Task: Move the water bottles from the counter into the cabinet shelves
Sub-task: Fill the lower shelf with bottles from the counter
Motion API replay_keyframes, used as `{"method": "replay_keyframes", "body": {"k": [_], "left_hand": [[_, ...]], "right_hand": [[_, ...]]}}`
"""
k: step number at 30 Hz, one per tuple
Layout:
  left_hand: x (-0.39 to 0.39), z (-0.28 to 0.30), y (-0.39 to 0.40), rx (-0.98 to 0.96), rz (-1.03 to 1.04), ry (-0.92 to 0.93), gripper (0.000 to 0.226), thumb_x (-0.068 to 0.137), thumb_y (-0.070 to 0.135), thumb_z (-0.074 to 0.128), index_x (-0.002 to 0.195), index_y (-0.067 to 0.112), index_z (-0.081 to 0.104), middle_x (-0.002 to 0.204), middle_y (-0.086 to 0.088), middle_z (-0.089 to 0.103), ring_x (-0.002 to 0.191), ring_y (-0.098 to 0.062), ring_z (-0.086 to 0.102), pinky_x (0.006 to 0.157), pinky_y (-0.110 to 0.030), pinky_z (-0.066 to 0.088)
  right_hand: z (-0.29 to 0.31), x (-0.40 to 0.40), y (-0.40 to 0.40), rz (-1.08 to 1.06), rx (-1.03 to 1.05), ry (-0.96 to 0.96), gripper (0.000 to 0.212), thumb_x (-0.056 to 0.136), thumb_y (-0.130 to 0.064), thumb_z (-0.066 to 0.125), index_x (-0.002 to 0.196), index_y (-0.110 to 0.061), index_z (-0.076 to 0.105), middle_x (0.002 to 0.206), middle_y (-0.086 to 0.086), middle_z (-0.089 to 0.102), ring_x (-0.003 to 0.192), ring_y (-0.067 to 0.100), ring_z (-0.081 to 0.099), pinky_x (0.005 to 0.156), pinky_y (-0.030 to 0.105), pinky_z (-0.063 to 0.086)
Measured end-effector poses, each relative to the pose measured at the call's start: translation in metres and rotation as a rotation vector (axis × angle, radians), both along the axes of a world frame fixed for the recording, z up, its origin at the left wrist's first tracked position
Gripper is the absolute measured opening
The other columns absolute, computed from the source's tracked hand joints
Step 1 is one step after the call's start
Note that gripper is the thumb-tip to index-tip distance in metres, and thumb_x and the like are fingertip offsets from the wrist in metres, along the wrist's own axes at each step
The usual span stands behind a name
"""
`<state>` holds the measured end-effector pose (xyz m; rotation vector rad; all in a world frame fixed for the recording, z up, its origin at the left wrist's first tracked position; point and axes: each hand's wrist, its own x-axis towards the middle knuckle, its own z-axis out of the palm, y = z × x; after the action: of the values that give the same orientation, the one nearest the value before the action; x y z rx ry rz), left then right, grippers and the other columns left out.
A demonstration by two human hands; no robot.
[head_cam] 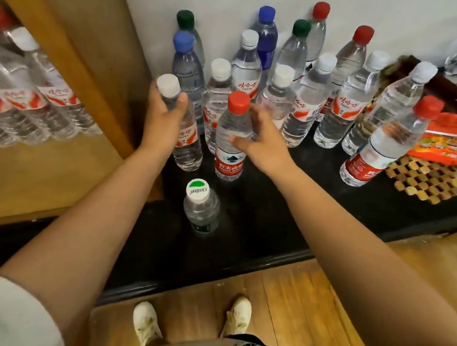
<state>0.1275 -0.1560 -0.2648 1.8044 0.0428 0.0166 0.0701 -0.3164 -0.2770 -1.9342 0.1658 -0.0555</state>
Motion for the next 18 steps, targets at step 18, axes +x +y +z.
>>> {"method": "replay_keyframes", "body": {"k": [18], "left_hand": [[-0.069,-0.009,0.027,0.218,0.030,-0.215,0.037,0.091,0.017,0.055,0.126,0.009,0.046,0.119,0.006,0.051,0.117,-0.013,0.048,0.097,-0.028,0.041]], "right_hand": [[-0.024,-0.028,-0.035,0.144,-0.142,-0.073,0.070,0.079,-0.020,0.071,0.138,-0.014,0.034,0.135,0.003,0.051,0.125,0.018,0.047,0.106,0.043,0.038]]}}
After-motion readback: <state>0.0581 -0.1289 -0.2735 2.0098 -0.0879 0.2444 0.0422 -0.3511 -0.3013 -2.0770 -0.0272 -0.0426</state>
